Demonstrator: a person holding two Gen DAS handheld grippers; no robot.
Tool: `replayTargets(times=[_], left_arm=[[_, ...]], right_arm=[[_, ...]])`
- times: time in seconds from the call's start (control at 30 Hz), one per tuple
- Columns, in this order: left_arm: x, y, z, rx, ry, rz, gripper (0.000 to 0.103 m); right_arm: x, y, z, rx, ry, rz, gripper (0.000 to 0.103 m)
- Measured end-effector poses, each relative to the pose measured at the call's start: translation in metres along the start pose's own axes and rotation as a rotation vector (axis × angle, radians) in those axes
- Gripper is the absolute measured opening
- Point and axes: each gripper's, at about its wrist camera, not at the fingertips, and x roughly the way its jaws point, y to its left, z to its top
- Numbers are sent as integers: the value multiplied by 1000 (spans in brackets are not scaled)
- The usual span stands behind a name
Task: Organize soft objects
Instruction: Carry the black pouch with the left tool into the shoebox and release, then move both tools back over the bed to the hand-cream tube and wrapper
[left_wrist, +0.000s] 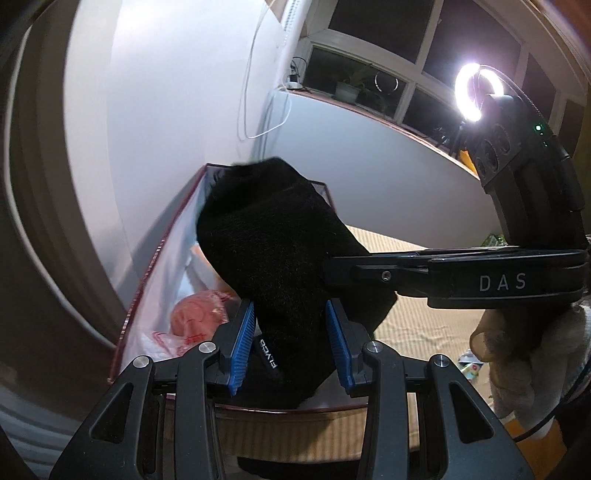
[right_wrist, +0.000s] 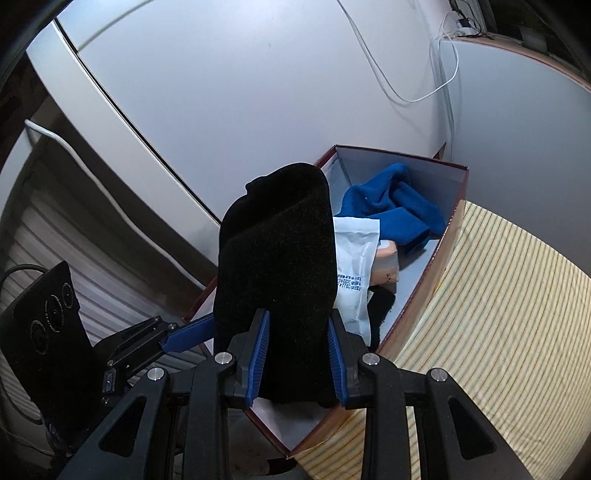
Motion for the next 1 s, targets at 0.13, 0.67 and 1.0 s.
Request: replayTargets(times=[0.13,0.67,1.0], left_arm=[[5,7,1,3,-3,36,32],[-3,4,-3,-1,-22,57,33],[-16,-33,-17,36,-39,-31,41]], right_arm=[[3,2,1,-6,10,-20,28],[-33,-8,-12,-28,-45,-122,58],[-113,-34,-58,-6,-129,-166,64]])
